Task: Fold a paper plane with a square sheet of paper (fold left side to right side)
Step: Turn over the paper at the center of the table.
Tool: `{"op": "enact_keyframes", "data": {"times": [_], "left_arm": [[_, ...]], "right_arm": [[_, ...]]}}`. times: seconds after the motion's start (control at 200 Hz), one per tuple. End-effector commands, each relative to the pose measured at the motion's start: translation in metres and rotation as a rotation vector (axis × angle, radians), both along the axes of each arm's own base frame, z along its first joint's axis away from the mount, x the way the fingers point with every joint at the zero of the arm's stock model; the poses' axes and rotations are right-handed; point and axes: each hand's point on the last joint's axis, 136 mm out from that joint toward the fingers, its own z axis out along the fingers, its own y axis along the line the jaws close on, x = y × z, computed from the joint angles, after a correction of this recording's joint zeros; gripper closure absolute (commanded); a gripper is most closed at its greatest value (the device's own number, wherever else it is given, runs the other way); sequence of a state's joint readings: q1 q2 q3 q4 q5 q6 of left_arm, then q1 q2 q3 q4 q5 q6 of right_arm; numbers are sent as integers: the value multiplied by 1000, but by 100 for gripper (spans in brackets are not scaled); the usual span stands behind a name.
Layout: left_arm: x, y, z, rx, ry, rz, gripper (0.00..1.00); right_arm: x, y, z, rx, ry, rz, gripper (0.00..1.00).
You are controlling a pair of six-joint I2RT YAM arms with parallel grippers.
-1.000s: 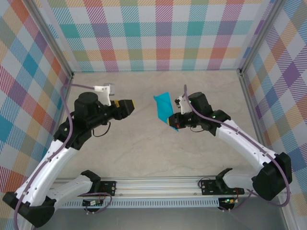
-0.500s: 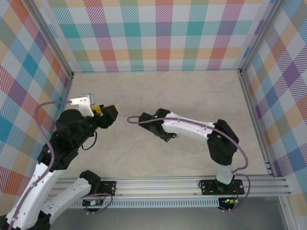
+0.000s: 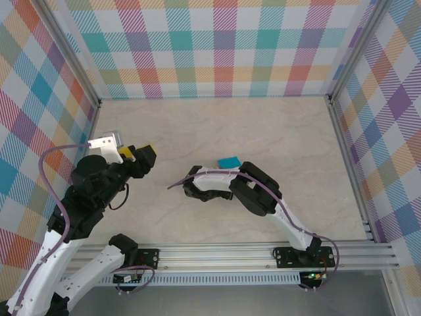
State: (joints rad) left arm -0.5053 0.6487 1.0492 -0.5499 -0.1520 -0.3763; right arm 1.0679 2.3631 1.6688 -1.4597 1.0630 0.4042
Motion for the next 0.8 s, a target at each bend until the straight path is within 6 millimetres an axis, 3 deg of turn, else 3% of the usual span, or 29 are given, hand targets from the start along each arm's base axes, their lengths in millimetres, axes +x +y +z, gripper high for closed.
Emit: {"op": "enact_keyframes", "data": {"times": [0.0, 0.065, 0.21, 0.315, 0.52, 0.675, 0.795], "left_arm": [[2, 5, -5, 14, 2, 24, 28], [3, 4, -6, 12, 3, 24, 28], [4, 4, -8, 15, 9, 24, 27], [4, 4, -9, 18, 13, 23, 27], [9, 2, -19, 14, 43, 37, 25], [25, -3, -52, -30, 135, 78, 23], [38, -19, -80, -72, 222, 63, 22]], "right_arm": [[-5, 10, 7, -30, -24, 43, 100], [-11, 14, -2, -43, 6, 57, 99], [-29, 24, -27, 21, 143, 57, 85], [-40, 34, -27, 118, 211, 41, 72], [-62, 56, 3, 395, 293, 1, 38], [-90, 75, 34, 707, 376, -8, 14], [-100, 72, 62, 883, 353, 11, 0]]}}
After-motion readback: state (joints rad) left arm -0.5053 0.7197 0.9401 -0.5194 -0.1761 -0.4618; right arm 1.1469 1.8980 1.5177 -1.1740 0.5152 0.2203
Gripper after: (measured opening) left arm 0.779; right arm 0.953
